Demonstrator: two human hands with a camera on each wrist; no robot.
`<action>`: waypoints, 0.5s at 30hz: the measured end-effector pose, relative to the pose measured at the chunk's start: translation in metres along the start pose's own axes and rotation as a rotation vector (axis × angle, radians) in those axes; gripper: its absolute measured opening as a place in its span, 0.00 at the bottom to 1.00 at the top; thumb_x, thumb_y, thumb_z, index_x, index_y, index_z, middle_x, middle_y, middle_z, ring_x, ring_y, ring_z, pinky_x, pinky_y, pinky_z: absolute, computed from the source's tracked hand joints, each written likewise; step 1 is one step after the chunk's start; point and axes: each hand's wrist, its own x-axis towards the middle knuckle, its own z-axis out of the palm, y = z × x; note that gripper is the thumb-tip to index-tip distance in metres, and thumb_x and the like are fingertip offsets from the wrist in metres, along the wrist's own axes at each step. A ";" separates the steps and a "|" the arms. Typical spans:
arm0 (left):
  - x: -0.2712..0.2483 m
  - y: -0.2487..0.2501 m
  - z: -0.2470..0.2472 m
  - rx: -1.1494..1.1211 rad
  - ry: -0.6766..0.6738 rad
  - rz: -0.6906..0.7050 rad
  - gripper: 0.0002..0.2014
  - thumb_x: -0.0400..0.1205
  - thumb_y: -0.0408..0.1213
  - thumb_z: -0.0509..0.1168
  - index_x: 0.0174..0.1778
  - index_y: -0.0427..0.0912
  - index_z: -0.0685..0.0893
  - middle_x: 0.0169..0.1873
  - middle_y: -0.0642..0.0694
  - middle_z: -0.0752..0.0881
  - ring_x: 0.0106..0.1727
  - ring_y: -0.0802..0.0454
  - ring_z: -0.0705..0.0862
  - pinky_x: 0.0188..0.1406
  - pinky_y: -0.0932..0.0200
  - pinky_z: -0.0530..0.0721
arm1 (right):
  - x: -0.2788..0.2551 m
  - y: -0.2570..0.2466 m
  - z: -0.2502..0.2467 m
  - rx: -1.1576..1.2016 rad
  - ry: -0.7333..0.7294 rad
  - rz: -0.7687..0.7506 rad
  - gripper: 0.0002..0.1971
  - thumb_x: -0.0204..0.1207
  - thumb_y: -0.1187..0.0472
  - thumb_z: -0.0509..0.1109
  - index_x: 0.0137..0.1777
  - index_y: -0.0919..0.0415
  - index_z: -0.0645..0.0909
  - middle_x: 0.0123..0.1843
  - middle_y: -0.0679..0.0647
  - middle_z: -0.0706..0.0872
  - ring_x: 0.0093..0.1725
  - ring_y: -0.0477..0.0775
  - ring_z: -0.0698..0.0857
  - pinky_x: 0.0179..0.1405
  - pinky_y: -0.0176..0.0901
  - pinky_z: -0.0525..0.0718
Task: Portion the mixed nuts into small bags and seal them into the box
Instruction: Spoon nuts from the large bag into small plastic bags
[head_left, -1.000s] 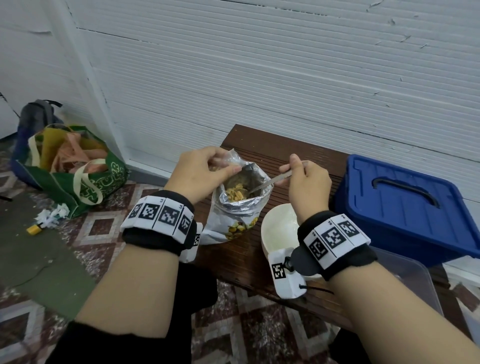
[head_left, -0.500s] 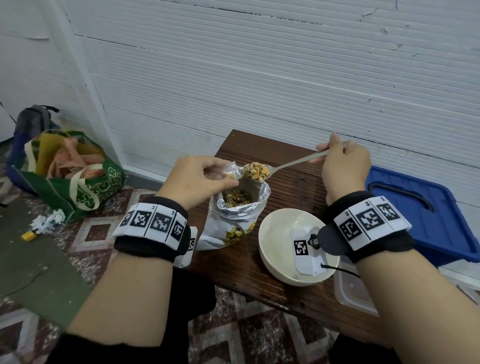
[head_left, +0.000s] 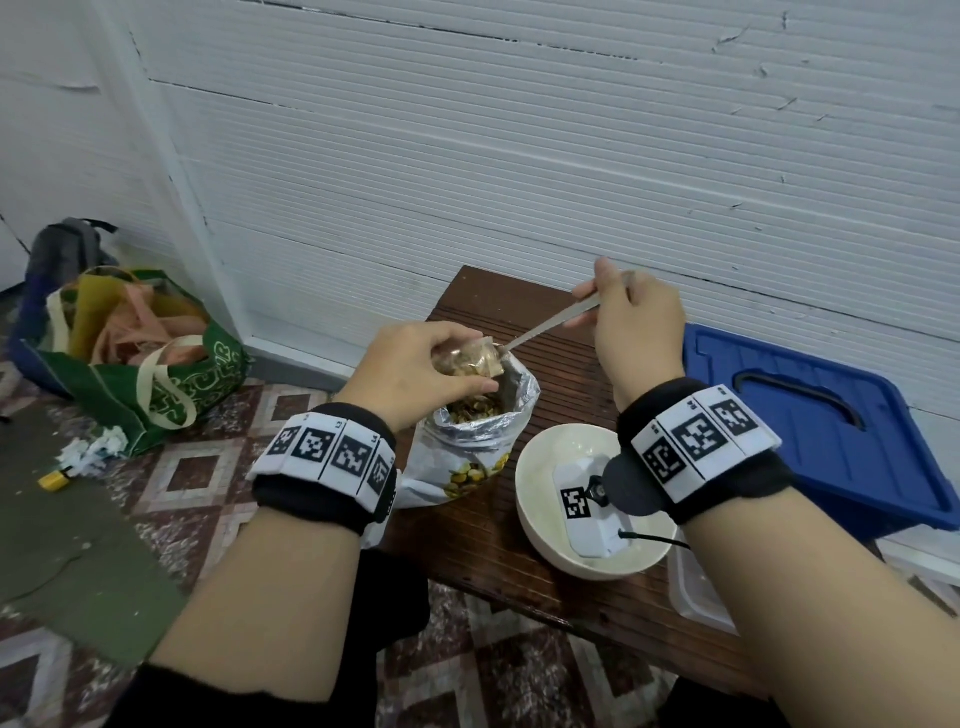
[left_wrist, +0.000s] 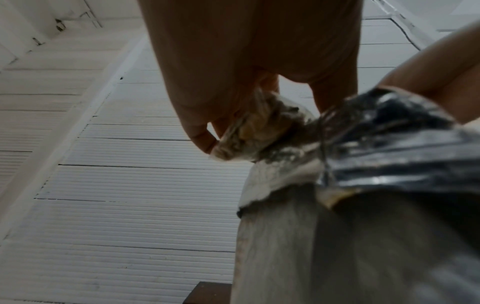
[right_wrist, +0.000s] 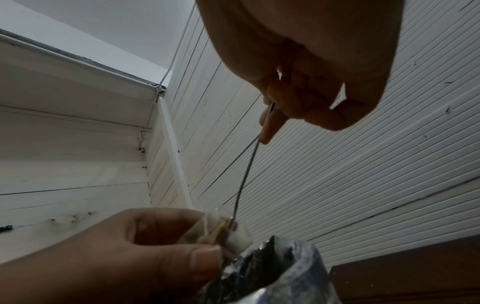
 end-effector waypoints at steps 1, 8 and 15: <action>0.001 0.001 0.002 -0.012 0.010 0.007 0.23 0.67 0.48 0.80 0.58 0.53 0.86 0.44 0.64 0.84 0.47 0.70 0.81 0.44 0.77 0.77 | -0.002 -0.003 0.001 0.037 -0.025 -0.030 0.18 0.85 0.53 0.60 0.34 0.53 0.81 0.30 0.50 0.87 0.33 0.50 0.88 0.35 0.35 0.77; 0.001 0.002 0.004 -0.110 0.133 0.013 0.13 0.72 0.48 0.76 0.50 0.55 0.82 0.43 0.63 0.83 0.46 0.71 0.80 0.38 0.83 0.76 | -0.017 -0.016 -0.004 0.184 -0.177 -0.323 0.13 0.85 0.61 0.62 0.43 0.64 0.84 0.33 0.47 0.86 0.25 0.36 0.79 0.27 0.25 0.73; 0.003 -0.007 -0.001 -0.187 0.221 -0.037 0.14 0.74 0.48 0.74 0.53 0.49 0.83 0.41 0.63 0.84 0.42 0.75 0.80 0.39 0.85 0.75 | -0.013 -0.010 -0.015 0.260 0.154 -0.322 0.15 0.86 0.54 0.59 0.37 0.50 0.79 0.33 0.50 0.84 0.26 0.47 0.77 0.28 0.37 0.73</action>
